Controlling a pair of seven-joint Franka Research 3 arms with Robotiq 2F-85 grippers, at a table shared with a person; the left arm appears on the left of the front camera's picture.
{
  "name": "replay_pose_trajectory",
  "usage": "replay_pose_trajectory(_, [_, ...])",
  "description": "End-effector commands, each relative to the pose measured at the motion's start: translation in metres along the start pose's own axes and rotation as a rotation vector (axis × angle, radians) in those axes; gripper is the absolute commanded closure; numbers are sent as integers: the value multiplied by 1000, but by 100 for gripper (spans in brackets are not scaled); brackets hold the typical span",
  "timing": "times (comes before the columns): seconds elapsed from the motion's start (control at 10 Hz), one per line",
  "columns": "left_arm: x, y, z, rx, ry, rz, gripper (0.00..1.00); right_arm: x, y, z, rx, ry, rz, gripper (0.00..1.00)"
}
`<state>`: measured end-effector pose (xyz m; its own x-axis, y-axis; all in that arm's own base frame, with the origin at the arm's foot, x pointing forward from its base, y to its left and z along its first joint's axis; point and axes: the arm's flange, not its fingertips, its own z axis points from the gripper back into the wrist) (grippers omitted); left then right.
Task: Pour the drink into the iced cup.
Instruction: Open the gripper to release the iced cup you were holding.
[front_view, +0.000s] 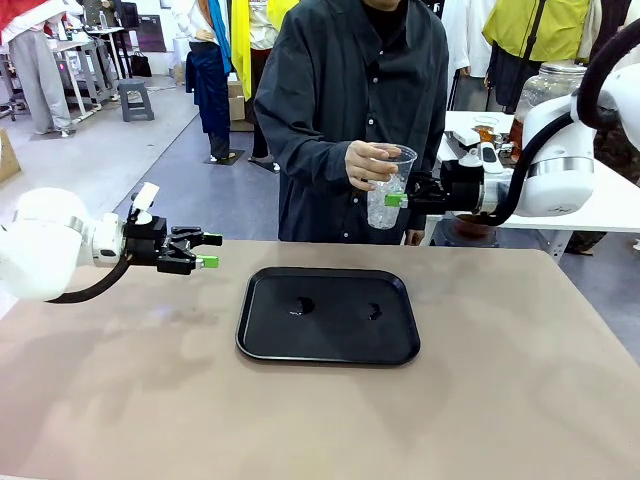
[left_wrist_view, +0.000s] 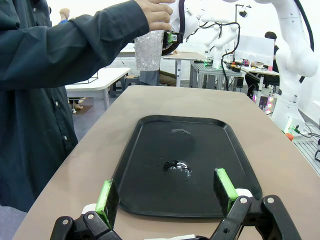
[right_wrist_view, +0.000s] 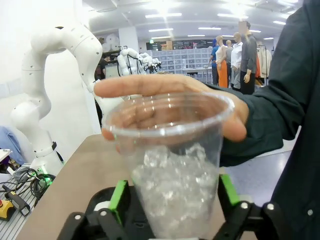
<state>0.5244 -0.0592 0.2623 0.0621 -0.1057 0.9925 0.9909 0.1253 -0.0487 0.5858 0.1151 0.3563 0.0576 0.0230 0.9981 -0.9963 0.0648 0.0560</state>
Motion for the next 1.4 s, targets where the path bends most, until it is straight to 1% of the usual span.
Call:
replay_pose_trajectory(0.0, [1, 0, 1, 3, -6, 0, 0, 0, 3, 18, -15, 7, -22, 0])
replay_pose_trajectory(0.2, [1, 0, 1, 3, -6, 0, 0, -5, 5, 42, -41, 10, -22, 0])
replay_pose_trajectory(0.4, [1, 0, 1, 3, -6, 0, 0, -15, 15, 62, -41, 12, 2, 0])
replay_pose_trajectory(0.7, [1, 0, 1, 3, -6, 0, 0, -42, 40, 90, 16, 20, 32, 0])
replay_pose_trajectory(1.0, [1, 0, 1, 3, -6, 0, 0, -56, 58, 116, 37, 10, 52, 0])
replay_pose_trajectory(1.2, [1, 0, 1, 3, -6, 0, 0, -62, 64, 126, 39, 15, 46, 0])
replay_pose_trajectory(1.3, [1, 0, 1, 3, -6, 0, 0, -63, 65, 125, 24, 44, 59, 0])
